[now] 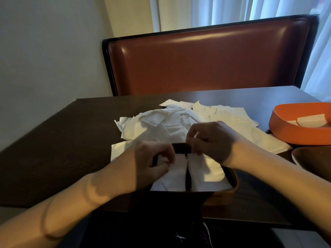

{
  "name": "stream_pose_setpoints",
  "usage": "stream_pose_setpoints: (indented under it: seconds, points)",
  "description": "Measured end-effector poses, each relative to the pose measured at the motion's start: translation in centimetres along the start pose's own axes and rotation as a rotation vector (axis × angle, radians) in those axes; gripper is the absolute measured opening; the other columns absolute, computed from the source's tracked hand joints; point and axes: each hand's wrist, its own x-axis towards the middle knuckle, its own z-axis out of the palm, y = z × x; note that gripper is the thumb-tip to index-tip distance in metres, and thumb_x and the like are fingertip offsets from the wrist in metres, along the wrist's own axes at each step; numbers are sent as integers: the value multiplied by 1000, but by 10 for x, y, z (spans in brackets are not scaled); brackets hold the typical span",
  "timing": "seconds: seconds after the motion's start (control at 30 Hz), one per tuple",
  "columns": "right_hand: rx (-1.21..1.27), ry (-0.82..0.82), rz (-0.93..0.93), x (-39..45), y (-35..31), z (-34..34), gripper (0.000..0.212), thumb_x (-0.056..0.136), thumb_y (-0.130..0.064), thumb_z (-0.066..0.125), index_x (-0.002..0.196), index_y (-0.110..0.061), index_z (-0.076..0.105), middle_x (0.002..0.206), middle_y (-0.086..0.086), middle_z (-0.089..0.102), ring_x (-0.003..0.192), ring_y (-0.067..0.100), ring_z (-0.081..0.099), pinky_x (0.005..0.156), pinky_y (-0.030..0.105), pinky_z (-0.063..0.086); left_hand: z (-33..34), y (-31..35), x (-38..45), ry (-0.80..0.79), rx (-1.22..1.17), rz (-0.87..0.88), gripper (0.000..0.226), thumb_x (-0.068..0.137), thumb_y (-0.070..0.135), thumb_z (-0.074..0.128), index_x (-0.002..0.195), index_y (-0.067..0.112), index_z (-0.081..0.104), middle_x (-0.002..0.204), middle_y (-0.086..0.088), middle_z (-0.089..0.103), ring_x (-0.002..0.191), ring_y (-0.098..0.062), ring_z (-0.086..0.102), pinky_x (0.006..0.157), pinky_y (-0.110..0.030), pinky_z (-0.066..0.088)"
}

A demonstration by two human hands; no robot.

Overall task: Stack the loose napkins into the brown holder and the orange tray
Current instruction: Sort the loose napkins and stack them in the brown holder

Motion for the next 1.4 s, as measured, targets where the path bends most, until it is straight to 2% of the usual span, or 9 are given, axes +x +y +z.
stream_pose_setpoints:
  seconds: [0.13,0.23,0.43,0.7,0.87,0.97,1.07,1.17,1.4]
  points:
    - [-293,-213,-55,-6,6,0,19,100,-34,49,88,-27,63,73,-12,57,64,1,54,60,17,41,12,-10,17,-162,155,33,33,80,39,36,93,32,66,85,13,66,84,-2,59,80,-23,46]
    - [-136,-125,-46,-8,6,-10,17,97,-30,54,87,-25,65,69,-4,66,61,5,63,57,22,52,5,-7,24,-59,27,32,25,81,26,44,87,28,69,75,15,66,71,-5,60,65,-14,44]
    - [281,225,13,26,28,-25,14,98,-13,56,88,-11,67,68,5,71,55,20,69,47,26,53,-16,-31,57,295,-115,-119,23,81,21,44,74,31,63,77,15,67,71,-6,64,68,-32,55]
    - [51,394,-41,98,74,5,15,97,-20,59,94,-10,70,72,-4,69,59,9,69,58,26,60,-11,-85,135,506,-15,-277,8,83,13,62,81,18,68,73,6,66,67,-10,61,62,-27,49]
    - [19,372,-35,120,91,29,5,90,-27,70,86,-24,68,78,-15,65,70,-4,60,61,13,48,8,-105,150,377,131,-392,11,82,30,66,81,21,62,85,7,61,82,-16,60,65,-27,40]
    - [2,320,-55,114,97,37,21,86,-35,74,101,-22,67,99,-11,60,85,1,53,71,8,37,18,-111,143,308,214,-346,26,81,40,68,93,20,58,103,-1,58,97,-22,54,82,-36,47]
    - [-65,230,-65,112,96,42,41,77,-47,78,109,-25,65,117,-11,53,106,6,45,83,20,36,24,-111,135,297,224,-341,48,72,51,70,106,20,57,110,-4,56,104,-23,51,92,-39,45]
    - [-162,148,-69,115,93,50,53,73,-56,78,115,-26,64,131,-5,53,120,11,41,98,32,36,26,-110,130,322,254,-328,49,65,50,66,103,20,56,104,-1,53,99,-22,51,87,-36,45]
    - [-158,331,-197,121,97,64,8,91,-27,69,95,-21,72,116,1,64,113,23,53,97,45,43,19,-119,125,337,303,-332,17,78,35,69,81,22,58,95,2,58,93,-19,53,75,-32,44]
